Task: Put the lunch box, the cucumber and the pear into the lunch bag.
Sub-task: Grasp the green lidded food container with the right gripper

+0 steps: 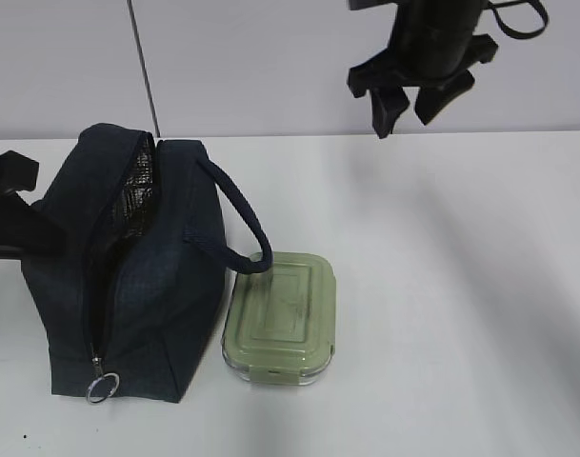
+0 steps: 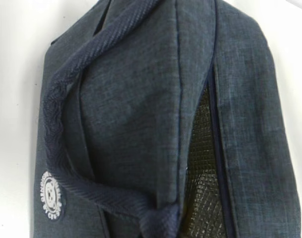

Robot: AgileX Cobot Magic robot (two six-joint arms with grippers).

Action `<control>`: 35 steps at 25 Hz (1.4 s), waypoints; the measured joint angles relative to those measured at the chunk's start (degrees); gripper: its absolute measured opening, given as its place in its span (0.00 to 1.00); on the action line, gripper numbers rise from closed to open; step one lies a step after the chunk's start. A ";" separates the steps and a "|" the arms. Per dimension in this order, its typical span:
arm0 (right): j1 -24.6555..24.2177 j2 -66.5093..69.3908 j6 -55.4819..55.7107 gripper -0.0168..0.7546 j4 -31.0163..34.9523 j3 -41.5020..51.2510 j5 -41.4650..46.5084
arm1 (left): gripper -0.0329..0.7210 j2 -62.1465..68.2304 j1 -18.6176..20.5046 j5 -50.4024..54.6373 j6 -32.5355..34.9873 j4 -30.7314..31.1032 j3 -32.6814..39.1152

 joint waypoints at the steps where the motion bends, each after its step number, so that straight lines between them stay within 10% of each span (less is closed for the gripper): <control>1: -1.02 -0.52 0.00 0.61 1.21 1.57 0.00 | 0.02 0.00 0.00 0.00 0.00 0.00 0.00; 17: -6.00 -10.85 -17.17 0.43 29.69 36.48 -4.81 | 0.02 0.04 0.00 0.00 0.00 0.00 0.00; 26: -8.94 -12.81 -42.19 0.40 61.13 53.87 -10.09 | 0.02 0.04 0.00 0.16 0.00 0.00 0.00; 35: -14.14 -12.41 -50.08 0.40 66.12 56.16 -11.58 | 0.02 0.04 0.00 0.23 0.00 0.00 0.00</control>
